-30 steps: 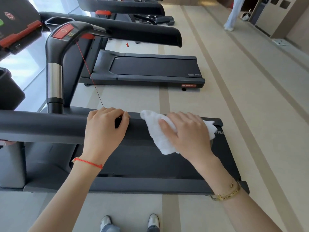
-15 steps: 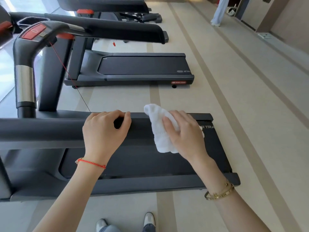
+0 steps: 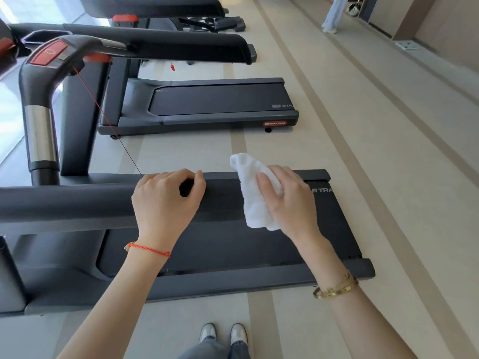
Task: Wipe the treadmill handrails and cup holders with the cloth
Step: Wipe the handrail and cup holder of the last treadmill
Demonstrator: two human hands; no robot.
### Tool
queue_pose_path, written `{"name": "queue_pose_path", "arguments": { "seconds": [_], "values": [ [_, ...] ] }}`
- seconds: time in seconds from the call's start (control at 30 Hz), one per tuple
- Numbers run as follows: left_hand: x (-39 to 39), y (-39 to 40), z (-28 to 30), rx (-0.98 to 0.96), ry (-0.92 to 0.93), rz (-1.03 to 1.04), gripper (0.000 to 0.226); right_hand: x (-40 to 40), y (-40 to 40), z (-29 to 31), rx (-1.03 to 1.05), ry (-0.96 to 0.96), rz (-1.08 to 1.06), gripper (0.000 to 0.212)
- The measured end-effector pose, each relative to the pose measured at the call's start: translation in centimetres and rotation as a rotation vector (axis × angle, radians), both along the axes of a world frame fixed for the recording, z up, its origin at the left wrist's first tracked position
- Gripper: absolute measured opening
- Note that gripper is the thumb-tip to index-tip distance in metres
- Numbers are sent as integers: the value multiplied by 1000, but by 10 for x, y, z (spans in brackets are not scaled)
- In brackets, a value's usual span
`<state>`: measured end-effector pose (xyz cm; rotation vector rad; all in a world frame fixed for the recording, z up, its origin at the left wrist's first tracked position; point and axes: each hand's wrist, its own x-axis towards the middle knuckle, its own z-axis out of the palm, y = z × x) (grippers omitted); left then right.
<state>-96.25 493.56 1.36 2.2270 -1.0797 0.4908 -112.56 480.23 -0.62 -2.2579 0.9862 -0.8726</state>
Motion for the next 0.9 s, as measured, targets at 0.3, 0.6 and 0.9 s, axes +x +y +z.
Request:
{"name": "queue_pose_path", "arguments": {
  "seconds": [0.3,0.6,0.9],
  "values": [
    [2,-2,-2,2,-25,32,35,30,-3,27,-229,405,125,48],
    [4,-3,-5,-13,-83,9,39,16,-7,12,-119,212,1,50],
    [5,-5,-7,-46,-130,18,38,1,-3,0,274,-43,-130,32]
  ]
}}
